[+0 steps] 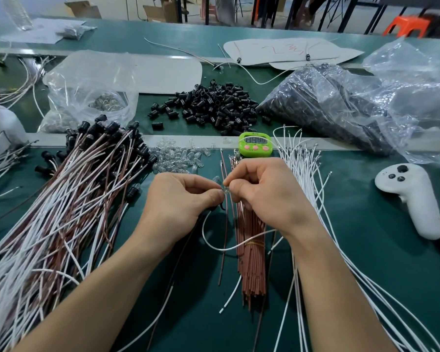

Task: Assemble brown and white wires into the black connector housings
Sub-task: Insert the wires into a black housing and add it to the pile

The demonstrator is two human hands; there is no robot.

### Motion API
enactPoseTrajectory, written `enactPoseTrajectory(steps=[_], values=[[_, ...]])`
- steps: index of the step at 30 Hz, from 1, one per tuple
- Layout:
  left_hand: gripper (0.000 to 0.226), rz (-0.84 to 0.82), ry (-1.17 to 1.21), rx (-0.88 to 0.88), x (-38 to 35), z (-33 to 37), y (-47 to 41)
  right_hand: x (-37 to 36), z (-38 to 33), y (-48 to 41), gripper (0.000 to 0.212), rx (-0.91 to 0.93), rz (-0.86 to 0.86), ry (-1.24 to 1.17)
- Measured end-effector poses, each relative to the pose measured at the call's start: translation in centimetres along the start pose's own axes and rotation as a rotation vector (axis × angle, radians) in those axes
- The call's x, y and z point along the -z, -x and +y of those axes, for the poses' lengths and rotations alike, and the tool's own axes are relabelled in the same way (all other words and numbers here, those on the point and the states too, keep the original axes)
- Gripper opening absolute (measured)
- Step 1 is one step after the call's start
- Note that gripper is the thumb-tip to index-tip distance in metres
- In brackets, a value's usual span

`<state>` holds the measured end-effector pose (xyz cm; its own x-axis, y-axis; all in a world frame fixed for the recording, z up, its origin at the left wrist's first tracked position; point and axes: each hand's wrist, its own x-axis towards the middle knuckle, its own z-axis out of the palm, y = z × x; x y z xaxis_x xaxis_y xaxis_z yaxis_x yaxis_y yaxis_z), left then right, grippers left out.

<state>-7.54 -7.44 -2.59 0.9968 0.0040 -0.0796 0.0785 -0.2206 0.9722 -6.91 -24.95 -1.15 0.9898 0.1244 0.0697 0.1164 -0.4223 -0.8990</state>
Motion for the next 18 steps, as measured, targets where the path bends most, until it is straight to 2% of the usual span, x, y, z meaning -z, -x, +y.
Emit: enactPoseTrajectory(steps=[6,18], values=[[0.021,0.001,-0.017,0.009,0.04,0.05,0.01,-0.15,0.01,0.03,0.022,0.012,-0.015,0.036],[0.021,0.068,0.022,-0.050,0.00,0.60,0.47,-1.02,-0.67,0.58,0.021,0.072,0.100,-0.002]])
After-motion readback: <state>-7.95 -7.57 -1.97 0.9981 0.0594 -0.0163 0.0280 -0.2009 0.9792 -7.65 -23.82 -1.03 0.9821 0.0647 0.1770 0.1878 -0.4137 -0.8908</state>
